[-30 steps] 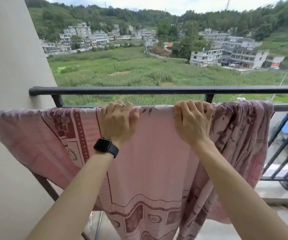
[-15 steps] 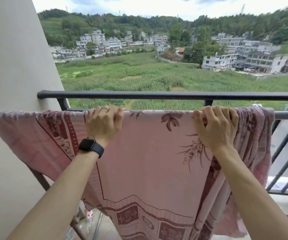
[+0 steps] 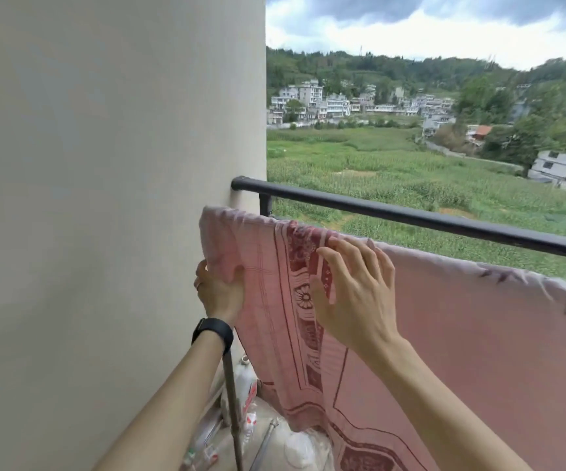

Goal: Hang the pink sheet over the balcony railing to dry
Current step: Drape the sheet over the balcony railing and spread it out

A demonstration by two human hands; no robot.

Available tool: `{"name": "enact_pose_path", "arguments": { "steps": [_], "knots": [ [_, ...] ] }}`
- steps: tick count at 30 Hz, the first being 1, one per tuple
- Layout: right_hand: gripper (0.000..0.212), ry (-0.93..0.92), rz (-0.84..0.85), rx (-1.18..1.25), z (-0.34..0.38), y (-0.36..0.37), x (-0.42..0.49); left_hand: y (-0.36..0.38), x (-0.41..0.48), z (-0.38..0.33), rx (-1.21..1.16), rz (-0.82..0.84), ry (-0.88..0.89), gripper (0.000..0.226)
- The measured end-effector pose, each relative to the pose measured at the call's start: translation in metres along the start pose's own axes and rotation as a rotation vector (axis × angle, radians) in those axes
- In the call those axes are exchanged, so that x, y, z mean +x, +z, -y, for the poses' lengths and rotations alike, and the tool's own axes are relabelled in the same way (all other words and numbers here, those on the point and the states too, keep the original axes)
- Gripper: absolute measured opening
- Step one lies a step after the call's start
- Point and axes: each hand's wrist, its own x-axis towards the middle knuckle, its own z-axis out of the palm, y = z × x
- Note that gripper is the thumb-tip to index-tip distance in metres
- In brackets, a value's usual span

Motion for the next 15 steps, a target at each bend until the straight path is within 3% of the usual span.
{"name": "enact_pose_path", "arguments": {
  "steps": [2, 4, 6, 10, 12, 15],
  "knots": [
    [0.042, 0.006, 0.055, -0.032, 0.031, 0.028, 0.030, -0.013, 0.039, 0.015, 0.034, 0.131, -0.021, 0.063],
    [0.049, -0.005, 0.133, -0.084, 0.053, 0.055, 0.056, -0.027, 0.066, 0.027, 0.081, 0.177, 0.034, 0.029],
    [0.055, 0.006, 0.166, -0.128, 0.067, 0.076, 0.075, -0.040, 0.082, 0.037, 0.121, 0.215, 0.140, 0.011],
    [0.043, 0.024, 0.059, -0.243, 0.077, 0.101, 0.089, -0.079, 0.113, 0.050, 0.115, 0.193, 0.276, 0.015],
    [0.039, 0.048, 0.016, -0.275, 0.077, 0.105, 0.087, -0.101, 0.136, 0.045, -0.007, 0.171, 0.235, 0.010],
    [0.037, 0.106, 0.040, -0.292, 0.082, 0.104, 0.090, -0.112, 0.156, 0.025, -0.231, 0.385, 0.102, 0.002]
  ]
}}
